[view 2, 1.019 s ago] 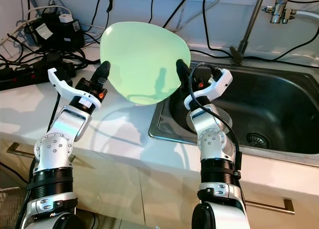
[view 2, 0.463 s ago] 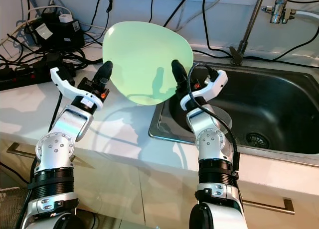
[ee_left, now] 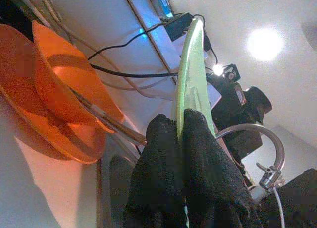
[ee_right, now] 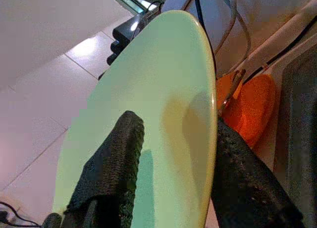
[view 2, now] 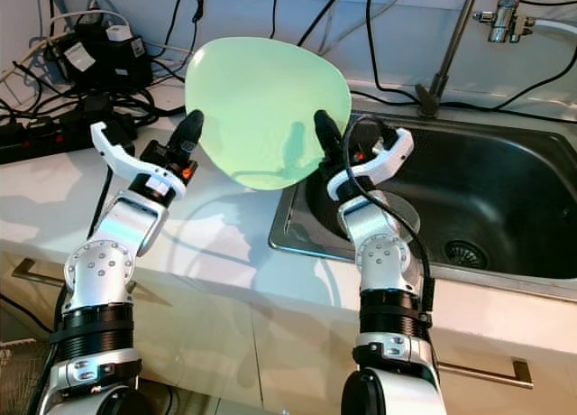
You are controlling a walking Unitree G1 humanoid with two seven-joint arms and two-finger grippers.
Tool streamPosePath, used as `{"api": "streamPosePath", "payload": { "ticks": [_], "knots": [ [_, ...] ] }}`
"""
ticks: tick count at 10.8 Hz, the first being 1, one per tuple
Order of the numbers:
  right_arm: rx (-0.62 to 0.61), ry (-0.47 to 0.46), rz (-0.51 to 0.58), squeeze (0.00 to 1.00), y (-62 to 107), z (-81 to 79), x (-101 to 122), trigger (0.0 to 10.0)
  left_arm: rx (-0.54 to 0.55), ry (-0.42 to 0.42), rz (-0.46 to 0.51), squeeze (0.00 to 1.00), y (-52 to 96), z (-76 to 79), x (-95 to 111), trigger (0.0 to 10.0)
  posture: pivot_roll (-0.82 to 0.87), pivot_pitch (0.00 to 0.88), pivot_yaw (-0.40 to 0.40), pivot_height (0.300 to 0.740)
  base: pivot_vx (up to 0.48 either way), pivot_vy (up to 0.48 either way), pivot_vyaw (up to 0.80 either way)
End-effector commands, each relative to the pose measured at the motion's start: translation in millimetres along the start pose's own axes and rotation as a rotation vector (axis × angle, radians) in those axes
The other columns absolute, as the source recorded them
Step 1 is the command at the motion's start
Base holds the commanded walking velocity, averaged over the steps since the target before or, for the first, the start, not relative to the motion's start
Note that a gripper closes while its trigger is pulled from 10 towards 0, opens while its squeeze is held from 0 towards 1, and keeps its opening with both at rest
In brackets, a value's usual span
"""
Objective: Kitchen organization
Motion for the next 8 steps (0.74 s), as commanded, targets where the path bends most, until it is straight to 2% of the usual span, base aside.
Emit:
{"api": "streamPosePath", "payload": {
  "ticks": [1, 5, 8],
  "knots": [
    [0.035, -0.001, 0.000, 0.00, 1.4, -6.9, 0.8, 0.0, -0.058, 0.005, 0.011, 0.00, -5.8, 15.2, 2.3, 10.0, 0.18, 0.004, 0.039, 0.740, 0.000, 0.000, 0.00],
    [0.055, -0.007, -0.003, 0.00, 1.7, -10.1, 1.0, 0.0, -0.048, -0.011, -0.015, 0.00, -6.0, 13.3, -4.4, 10.0, 0.18, 0.001, 0.040, 0.740, 0.000, 0.000, 0.00],
    [0.064, -0.028, 0.008, 0.00, 3.0, -10.9, 3.2, 0.0, -0.035, -0.061, -0.028, 0.00, -6.8, 10.7, -7.3, 10.0, 0.18, 0.000, 0.045, 0.740, 0.000, 0.000, 0.00]
  ]
}}
Point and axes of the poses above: a point about 5 cm out from each wrist's last joint towards the gripper, its own y axis pointing back from the gripper into the wrist, its own x axis along the axis of the wrist's last joint, z = x × y, the point moved 6 cm from there along -y, pointing out of the wrist towards the gripper, and after that the axes turned 5 degrees about -y, right-handed, at the moved point
